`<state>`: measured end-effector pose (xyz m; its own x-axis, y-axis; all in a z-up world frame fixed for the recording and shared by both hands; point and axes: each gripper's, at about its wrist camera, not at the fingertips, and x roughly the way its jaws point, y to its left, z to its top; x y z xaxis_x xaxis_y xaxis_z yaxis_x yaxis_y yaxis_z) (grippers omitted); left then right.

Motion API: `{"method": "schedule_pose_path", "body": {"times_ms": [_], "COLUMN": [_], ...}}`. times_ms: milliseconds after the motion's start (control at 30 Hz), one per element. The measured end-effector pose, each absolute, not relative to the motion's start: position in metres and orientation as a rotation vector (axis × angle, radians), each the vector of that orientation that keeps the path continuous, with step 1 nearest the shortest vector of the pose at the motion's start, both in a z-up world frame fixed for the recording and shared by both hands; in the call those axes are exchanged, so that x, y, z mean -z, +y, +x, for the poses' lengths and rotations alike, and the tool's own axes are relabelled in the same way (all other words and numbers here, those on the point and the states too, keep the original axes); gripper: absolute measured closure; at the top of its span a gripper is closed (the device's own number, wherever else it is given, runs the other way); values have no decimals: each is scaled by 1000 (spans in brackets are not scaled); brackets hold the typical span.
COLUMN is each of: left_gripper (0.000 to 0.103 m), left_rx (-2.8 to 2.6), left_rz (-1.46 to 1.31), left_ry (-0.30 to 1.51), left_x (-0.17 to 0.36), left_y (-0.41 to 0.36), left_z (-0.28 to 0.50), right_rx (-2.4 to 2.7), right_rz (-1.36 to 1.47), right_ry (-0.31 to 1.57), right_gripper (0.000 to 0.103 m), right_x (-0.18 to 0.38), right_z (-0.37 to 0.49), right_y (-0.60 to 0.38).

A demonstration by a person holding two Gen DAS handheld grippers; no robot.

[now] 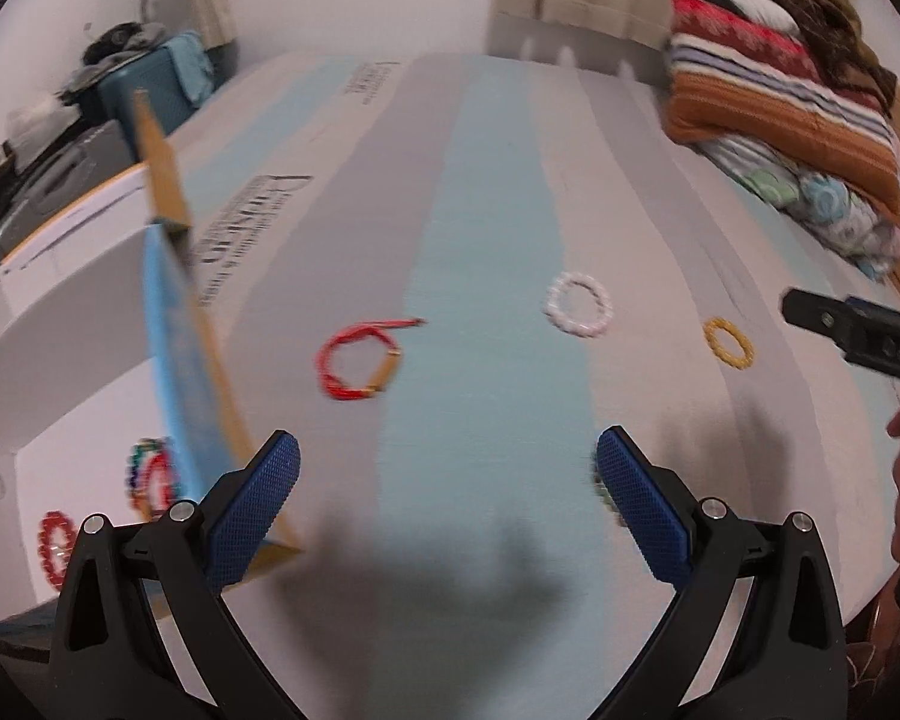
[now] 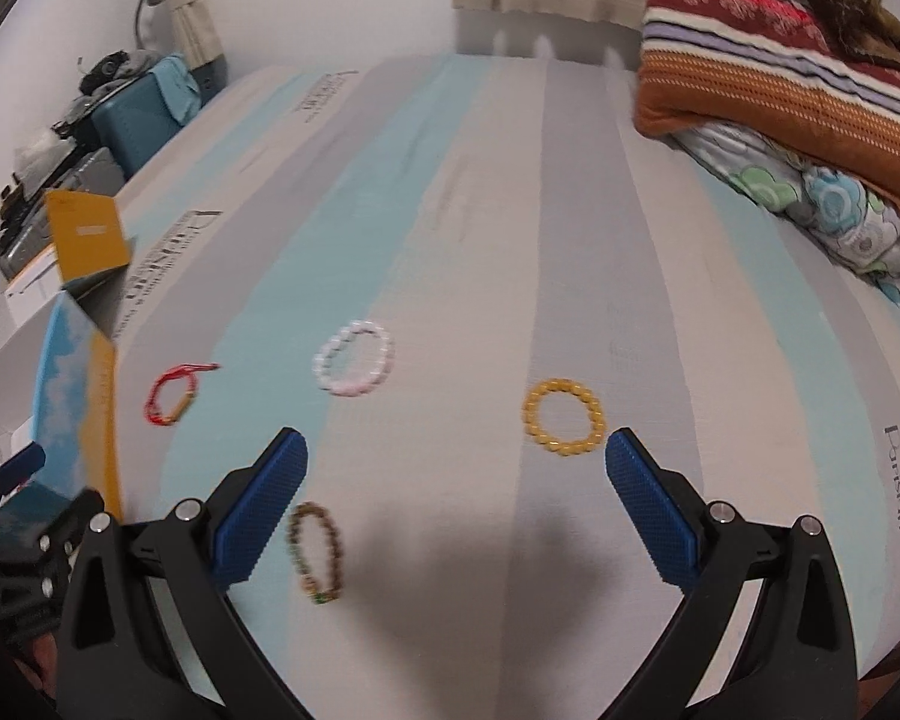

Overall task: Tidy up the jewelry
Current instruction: 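Grasp the wooden bead bracelet with the left tool while the right tool grasps the yellow bead bracelet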

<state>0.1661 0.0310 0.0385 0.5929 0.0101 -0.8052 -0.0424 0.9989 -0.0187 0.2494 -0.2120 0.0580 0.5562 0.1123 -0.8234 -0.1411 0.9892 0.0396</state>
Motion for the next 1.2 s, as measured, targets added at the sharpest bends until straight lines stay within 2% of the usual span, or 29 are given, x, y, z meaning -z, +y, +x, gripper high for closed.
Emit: {"method": "schedule_pose_path", "body": {"times_ms": [400,967,1200], "left_gripper": [6,7,8], "left_rx": [50,99,92], "left_rz": [5,-5,14], "left_ry": [999,1071,1080], "left_x": [20,73,83], "left_y": [-28,-51,-54], "left_z": [192,206,209], "right_rx": [-105,-93,-89], "right_rz": [-33,-11,13], "right_ry": [1052,1142,1186], "right_gripper": [7,7,14], "right_x": [6,63,80], "right_z": [291,335,345], "right_y": [-253,-268,-269]}}
